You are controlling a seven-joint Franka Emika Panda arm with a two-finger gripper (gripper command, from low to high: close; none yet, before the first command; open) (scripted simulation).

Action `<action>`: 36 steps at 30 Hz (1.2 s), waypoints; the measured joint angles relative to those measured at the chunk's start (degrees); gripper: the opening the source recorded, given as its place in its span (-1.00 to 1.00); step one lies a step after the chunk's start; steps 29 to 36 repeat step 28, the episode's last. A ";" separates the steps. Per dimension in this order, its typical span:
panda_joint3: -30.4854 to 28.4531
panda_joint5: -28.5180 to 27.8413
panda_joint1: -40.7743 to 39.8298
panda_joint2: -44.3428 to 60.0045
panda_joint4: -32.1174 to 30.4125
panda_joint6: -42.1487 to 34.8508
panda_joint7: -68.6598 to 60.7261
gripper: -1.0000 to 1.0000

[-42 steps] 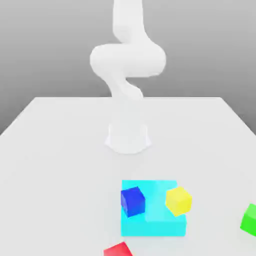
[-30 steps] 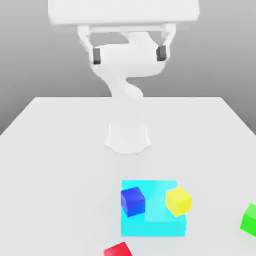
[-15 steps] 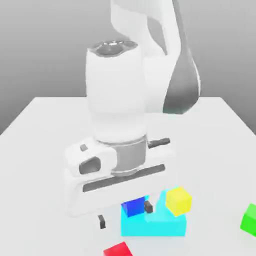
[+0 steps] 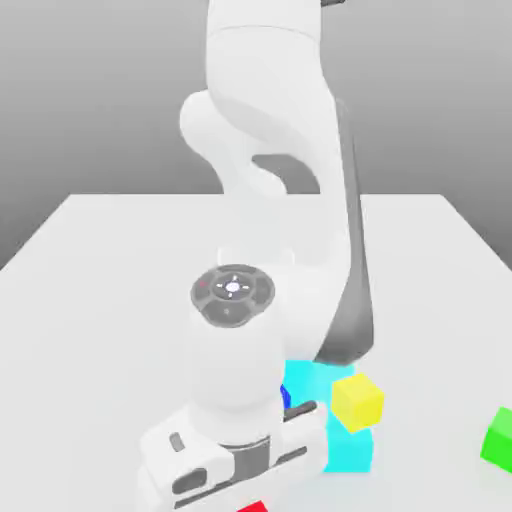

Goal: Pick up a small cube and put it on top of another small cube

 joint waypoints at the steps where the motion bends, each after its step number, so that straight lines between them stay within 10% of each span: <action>1: -0.40 -0.49 0.30 -1.76 -0.37 -1.38 0.36 -1.00; 19: 0.12 -8.68 2.26 -38.10 -23.03 -14.77 24.67 -1.00; 24: 0.43 -8.75 2.21 -32.31 -25.72 -6.23 26.07 -1.00; 25: 0.38 -8.51 2.33 -30.61 -25.99 -4.25 25.90 1.00; 36: 0.38 -8.51 2.33 -30.61 -25.99 -4.25 25.90 1.00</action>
